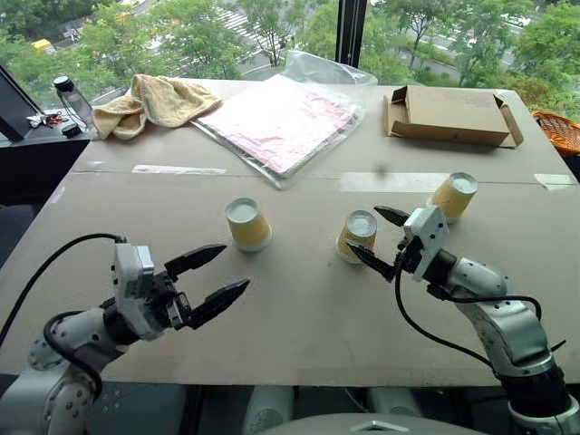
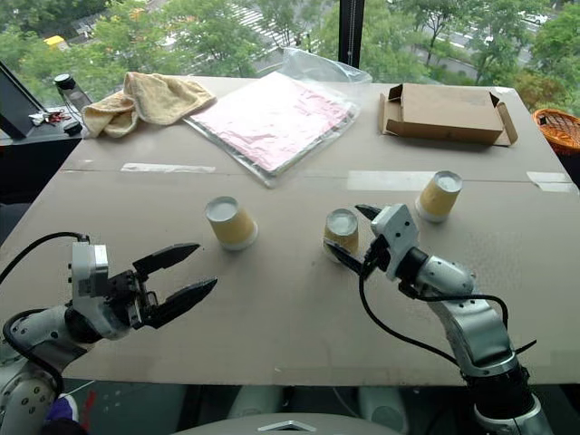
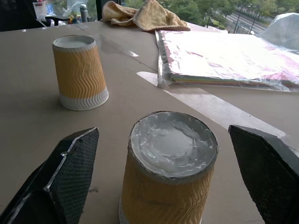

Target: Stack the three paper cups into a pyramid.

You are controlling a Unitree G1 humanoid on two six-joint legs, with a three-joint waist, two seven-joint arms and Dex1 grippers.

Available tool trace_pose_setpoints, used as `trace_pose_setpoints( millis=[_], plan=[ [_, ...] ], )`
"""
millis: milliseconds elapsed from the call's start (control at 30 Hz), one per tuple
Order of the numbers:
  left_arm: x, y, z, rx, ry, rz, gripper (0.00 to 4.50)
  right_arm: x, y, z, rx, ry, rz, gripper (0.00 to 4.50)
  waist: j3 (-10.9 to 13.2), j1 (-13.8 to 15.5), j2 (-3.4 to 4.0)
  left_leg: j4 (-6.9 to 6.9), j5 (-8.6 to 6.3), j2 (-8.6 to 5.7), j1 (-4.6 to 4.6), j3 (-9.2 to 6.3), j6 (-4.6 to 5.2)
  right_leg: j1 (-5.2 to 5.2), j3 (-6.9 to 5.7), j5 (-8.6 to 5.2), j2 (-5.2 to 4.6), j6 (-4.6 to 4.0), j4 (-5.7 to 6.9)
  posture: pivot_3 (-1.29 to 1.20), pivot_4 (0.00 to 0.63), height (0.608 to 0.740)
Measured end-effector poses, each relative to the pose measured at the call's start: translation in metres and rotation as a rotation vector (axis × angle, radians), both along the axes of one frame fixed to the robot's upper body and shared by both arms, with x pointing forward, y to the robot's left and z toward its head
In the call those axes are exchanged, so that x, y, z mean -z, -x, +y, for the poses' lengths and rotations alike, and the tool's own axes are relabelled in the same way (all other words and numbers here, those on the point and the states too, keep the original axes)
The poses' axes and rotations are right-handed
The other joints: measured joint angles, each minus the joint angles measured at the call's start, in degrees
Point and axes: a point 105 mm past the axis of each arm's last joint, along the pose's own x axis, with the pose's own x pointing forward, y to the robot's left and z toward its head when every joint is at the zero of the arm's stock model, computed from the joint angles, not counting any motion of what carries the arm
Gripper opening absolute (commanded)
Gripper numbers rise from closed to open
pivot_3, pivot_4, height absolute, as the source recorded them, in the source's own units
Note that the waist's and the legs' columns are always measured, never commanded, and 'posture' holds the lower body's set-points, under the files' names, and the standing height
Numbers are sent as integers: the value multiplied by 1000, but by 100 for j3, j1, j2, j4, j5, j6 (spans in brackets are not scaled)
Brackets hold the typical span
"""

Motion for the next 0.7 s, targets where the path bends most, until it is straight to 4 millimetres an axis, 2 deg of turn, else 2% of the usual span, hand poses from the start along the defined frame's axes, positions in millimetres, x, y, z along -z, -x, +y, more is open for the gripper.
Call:
trace_pose_setpoints(
  millis=[167, 367, 500, 700],
  plan=[
    [4, -18, 20, -64, -17, 38, 4500, -14, 30, -17, -115, -39, 4, 4412, 1, 23, -1, 1, 0, 0, 2, -7, 0, 2, -8, -10, 1, -18, 7, 0, 150, 740],
    [-5, -51, 16, -29, -48, 10, 4500, -19, 58, -28, -201, -10, 25, 4412, -1, 16, -6, 7, 0, -1, 6, -7, 0, 14, -7, -9, 2, -16, 6, 0, 150, 740],
    [1, -70, 18, -42, -62, 30, 4500, -24, 77, -26, -238, -17, 29, 4412, 0, -13, -8, 1, 0, -1, 3, -10, 0, 8, -8, 1, 6, 2, 5, 0, 150, 740],
    [10, -90, 17, -20, -92, 41, 4500, -23, 93, -23, -239, -20, 45, 4412, -1, 22, -11, 4, 0, -1, 2, -10, 0, 10, -8, 1, 6, 3, 6, 0, 150, 740]
  ],
)
